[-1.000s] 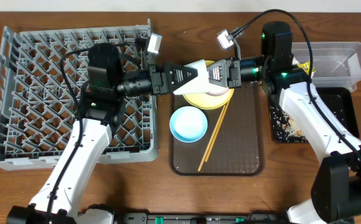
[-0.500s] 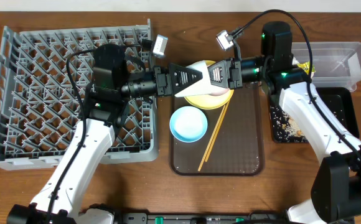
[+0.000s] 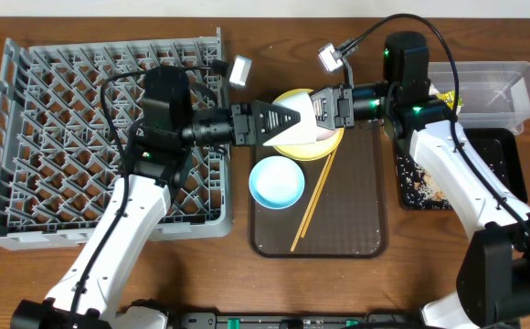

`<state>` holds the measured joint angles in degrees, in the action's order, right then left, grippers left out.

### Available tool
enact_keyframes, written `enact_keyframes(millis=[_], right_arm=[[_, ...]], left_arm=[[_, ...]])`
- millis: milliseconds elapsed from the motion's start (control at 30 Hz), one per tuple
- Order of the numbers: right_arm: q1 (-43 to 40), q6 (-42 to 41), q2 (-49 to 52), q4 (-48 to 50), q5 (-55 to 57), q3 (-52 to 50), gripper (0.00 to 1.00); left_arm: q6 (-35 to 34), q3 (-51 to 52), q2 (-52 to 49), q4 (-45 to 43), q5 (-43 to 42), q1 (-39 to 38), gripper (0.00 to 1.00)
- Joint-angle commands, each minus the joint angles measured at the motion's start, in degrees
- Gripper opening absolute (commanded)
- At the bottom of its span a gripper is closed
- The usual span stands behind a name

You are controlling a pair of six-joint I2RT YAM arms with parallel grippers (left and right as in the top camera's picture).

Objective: Sort waste into correct bins and load items into the dishwasher rack
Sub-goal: 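Carry the white bowl with left gripper into the dish rack and release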

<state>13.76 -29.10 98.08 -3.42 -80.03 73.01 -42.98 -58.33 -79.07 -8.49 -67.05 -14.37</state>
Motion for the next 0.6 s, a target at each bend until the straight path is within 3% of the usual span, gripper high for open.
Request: enact_keyframes(millis=[0, 133, 333, 367, 433, 567], right_arm=[[-2.0, 0.4, 0.0, -0.1, -0.7, 0.4, 0.47], [-4.5, 0.4, 0.0, -0.2, -1.3, 0.4, 0.47], [-8.2, 3.1, 0.0, -0.2, -0.3, 0.4, 0.5], [-8.5, 3.8, 0.0, -0.2, 0.2, 0.4, 0.48], [-9.2, 5.7, 0.0, -0.7, 2.5, 0.4, 0.34], [-9.2, 12.5, 0.0, -8.6, 16.2, 0.4, 0.24]], left_arm=[[9.4, -1.0, 0.4, 4.8, 5.6, 0.4, 0.47], [14.9, -1.0, 0.5, 10.7, 10.5, 3.3, 0.45], [18.2, -1.0, 2.1, 11.9, 11.3, 11.6, 0.39], [18.7, -1.0, 2.3, 12.3, 11.8, 12.5, 0.39], [20.9, -1.0, 3.2, 15.7, 15.2, 15.5, 0.38], [27.5, -1.4, 5.7, 26.4, 25.9, 20.6, 0.37]])
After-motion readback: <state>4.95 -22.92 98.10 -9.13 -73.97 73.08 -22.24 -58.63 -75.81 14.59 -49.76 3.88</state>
